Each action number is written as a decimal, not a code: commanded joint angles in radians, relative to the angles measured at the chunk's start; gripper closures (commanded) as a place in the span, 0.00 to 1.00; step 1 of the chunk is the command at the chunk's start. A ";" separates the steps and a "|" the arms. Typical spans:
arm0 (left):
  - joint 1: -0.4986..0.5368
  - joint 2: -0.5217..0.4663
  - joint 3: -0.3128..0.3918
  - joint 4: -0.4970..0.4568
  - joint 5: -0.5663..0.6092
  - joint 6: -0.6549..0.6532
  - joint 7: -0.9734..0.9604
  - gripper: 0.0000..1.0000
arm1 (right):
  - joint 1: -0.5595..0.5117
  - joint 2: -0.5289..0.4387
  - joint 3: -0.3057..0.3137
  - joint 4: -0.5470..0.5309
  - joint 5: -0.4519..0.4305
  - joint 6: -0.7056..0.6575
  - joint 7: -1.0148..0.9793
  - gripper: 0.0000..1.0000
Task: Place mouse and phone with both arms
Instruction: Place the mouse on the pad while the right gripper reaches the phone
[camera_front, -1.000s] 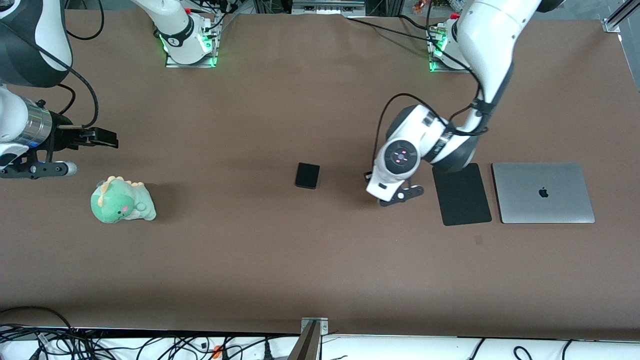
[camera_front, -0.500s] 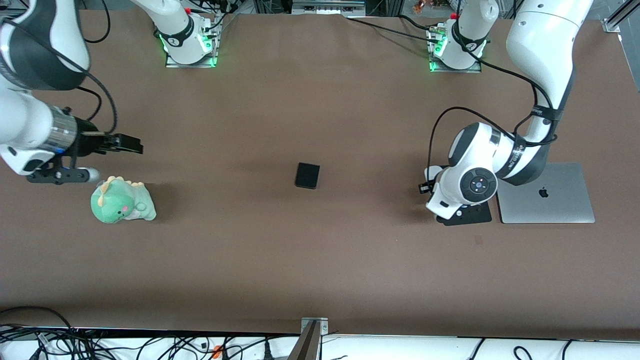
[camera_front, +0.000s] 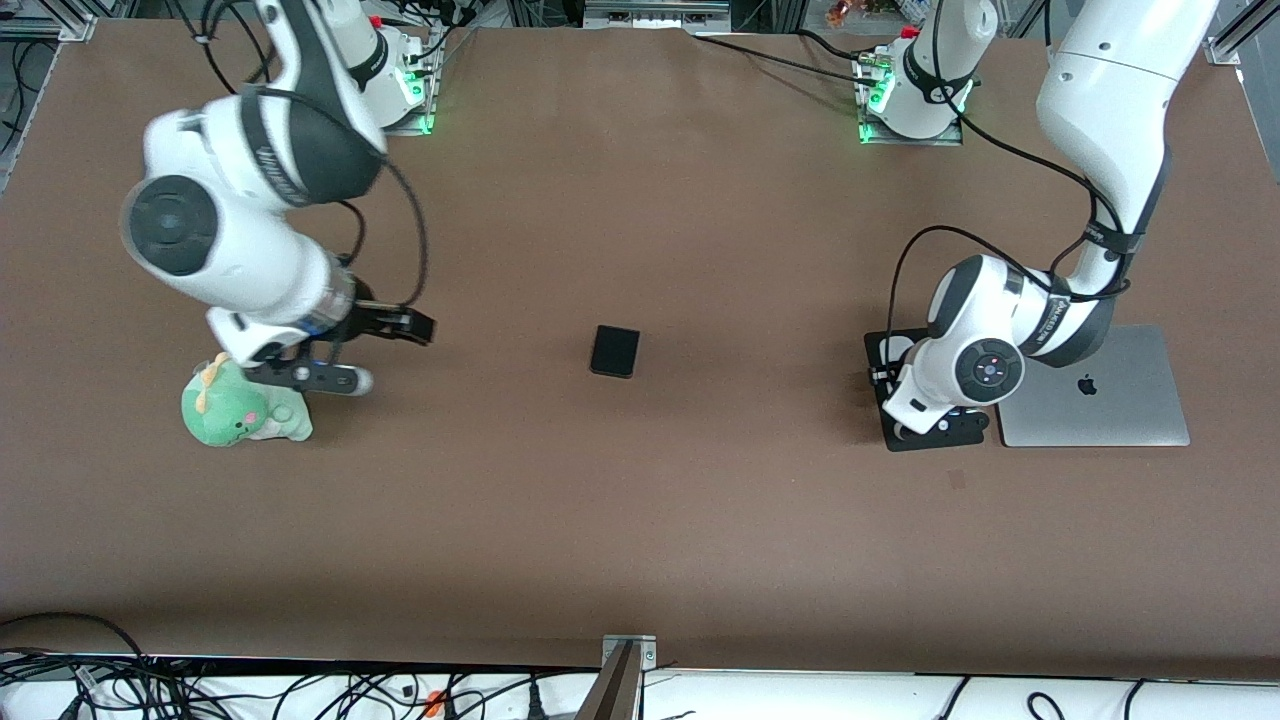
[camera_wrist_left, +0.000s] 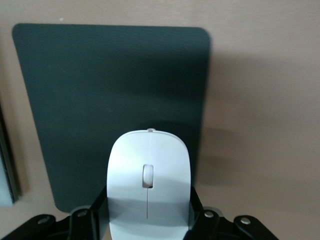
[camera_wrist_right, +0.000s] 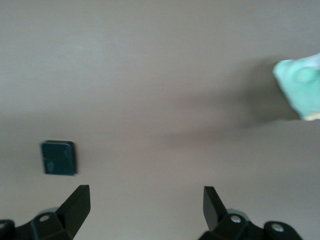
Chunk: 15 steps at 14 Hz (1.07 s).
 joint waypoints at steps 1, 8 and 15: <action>0.051 -0.011 -0.015 -0.037 0.027 0.052 0.051 1.00 | 0.095 0.073 -0.010 0.010 0.052 0.121 0.130 0.00; 0.108 0.035 -0.014 -0.035 0.027 0.114 0.138 0.55 | 0.304 0.254 -0.015 0.003 0.015 0.356 0.367 0.00; 0.106 -0.053 -0.020 0.087 0.025 -0.008 0.132 0.00 | 0.390 0.351 -0.017 -0.043 -0.114 0.490 0.391 0.00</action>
